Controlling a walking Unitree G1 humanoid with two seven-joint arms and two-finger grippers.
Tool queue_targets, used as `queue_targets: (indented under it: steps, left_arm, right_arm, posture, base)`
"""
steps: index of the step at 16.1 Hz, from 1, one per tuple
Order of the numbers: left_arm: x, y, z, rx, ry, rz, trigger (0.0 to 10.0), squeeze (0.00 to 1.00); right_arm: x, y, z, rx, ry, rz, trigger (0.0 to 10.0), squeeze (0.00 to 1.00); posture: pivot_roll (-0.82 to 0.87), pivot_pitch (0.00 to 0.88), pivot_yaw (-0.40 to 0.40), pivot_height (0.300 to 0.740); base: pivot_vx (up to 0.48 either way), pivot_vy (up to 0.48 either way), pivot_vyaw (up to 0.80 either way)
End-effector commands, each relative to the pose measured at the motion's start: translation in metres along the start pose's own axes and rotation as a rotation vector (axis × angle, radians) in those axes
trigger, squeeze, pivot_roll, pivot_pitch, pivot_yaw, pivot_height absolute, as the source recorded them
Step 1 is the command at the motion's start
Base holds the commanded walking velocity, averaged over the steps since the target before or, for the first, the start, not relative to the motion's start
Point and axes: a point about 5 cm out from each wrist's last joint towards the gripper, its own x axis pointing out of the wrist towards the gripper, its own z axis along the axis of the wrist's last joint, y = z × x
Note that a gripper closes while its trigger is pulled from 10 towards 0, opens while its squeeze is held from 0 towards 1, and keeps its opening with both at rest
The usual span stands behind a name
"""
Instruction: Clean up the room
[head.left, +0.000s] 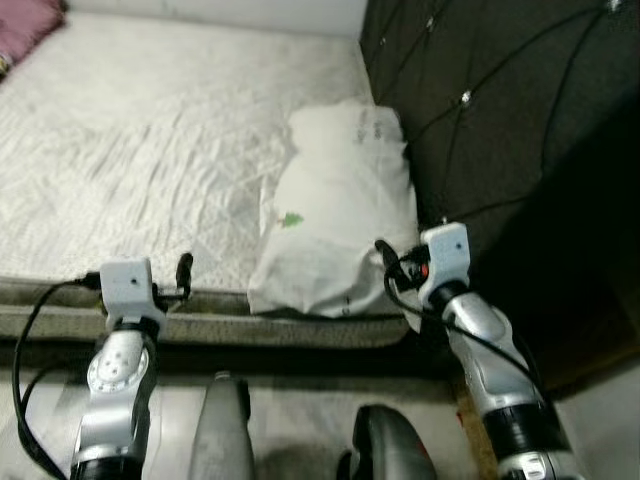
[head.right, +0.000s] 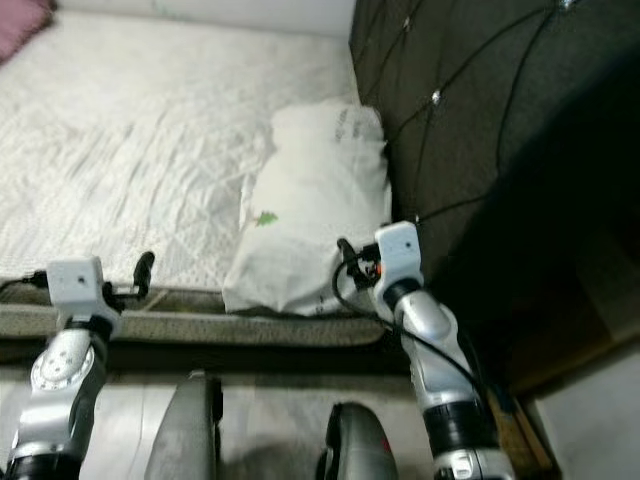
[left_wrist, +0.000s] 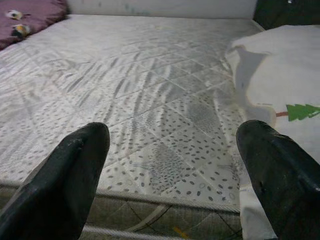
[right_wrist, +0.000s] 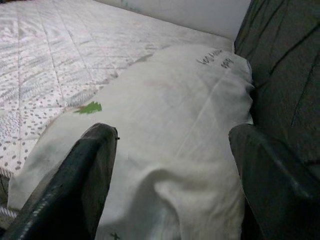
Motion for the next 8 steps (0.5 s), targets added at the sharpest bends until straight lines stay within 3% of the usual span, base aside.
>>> queue_targets:
  steps: [1, 4, 8]
  left_arm:
    - [0.003, -0.003, 0.007, -0.009, -0.033, -0.021, 10.0, 0.00]
    - [0.003, -0.003, 0.007, -0.009, -0.034, -0.024, 10.0, 0.00]
    - [0.003, -0.004, 0.007, -0.012, -0.035, -0.032, 10.0, 0.00]
  right_arm:
    - [0.001, -0.001, 0.004, -0.014, -0.014, 0.004, 10.0, 0.00]
    - [0.001, 0.002, 0.003, -0.017, -0.013, 0.024, 10.0, 0.00]
    - [0.000, 0.010, 0.004, -0.025, -0.034, 0.083, 10.0, 0.00]
  posture:
    - [0.03, 0.078, -0.070, 0.640]
    - [0.03, 0.078, -0.070, 0.640]
    - [0.03, 0.079, -0.072, 0.640]
  base:
    - [0.000, 0.000, 0.00]
    - [0.000, 0.000, 0.00]
    - [0.265, 0.000, 0.13]
